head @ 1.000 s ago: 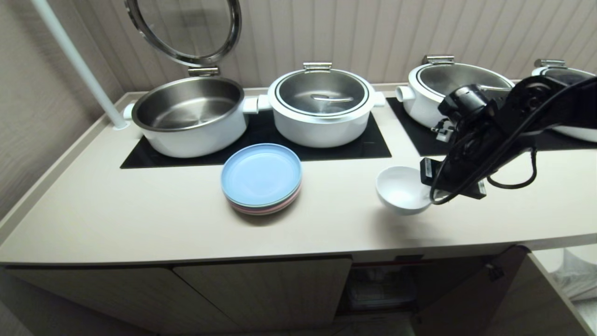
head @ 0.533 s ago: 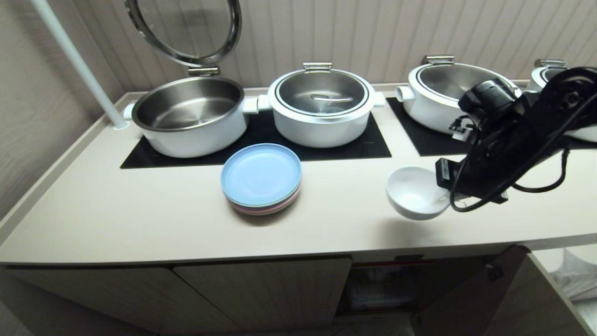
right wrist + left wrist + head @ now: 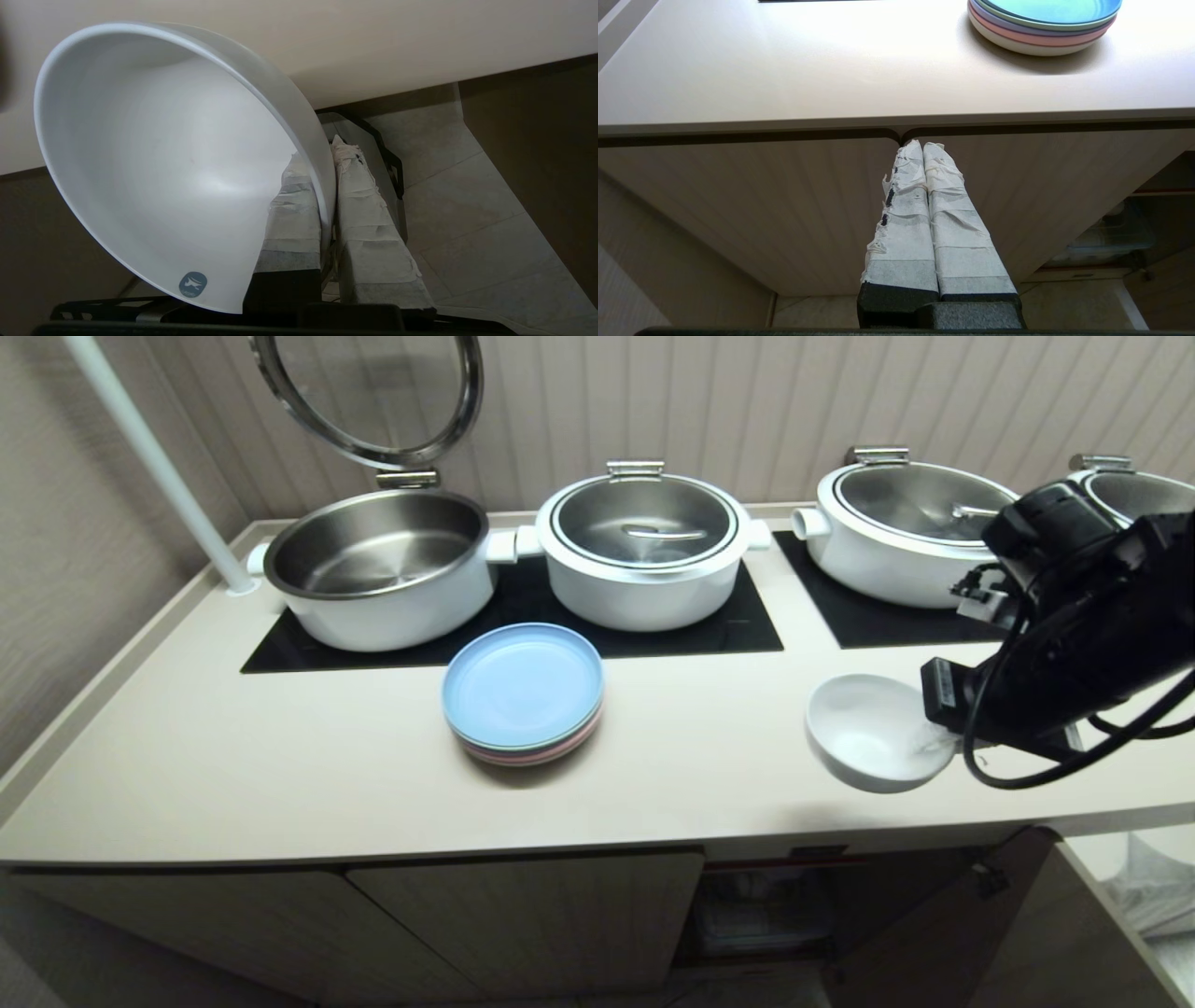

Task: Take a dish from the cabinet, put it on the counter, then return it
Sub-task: Put it back into the cabinet

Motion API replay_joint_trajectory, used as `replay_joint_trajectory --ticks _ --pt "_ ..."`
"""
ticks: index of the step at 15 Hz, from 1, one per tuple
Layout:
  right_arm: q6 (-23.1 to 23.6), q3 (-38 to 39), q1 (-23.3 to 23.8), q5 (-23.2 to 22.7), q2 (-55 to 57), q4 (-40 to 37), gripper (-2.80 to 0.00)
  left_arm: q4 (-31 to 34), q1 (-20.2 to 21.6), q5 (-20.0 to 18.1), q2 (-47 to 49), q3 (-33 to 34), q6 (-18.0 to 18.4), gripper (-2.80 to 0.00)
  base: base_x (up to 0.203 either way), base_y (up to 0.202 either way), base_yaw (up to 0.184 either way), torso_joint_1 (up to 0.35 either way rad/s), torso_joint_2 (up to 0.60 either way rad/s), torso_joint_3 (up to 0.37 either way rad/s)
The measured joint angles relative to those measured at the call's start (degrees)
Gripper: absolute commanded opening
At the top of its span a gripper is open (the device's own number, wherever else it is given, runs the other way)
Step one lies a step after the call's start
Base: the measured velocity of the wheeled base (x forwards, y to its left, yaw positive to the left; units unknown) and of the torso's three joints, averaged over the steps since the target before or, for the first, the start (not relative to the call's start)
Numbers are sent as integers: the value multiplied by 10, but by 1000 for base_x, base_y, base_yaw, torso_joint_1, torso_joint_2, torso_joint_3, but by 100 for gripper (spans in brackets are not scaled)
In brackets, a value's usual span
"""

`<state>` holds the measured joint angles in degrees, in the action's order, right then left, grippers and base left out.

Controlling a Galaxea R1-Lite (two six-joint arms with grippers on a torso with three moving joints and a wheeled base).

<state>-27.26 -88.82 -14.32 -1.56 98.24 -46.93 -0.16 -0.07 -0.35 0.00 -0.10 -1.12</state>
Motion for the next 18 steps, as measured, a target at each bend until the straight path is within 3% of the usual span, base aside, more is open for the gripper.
replay_joint_trajectory --ticks 18 --pt "-2 218 33 0 -224 17 -280 0 0 0 0 0 0 -280 0 0 0 0 0 0"
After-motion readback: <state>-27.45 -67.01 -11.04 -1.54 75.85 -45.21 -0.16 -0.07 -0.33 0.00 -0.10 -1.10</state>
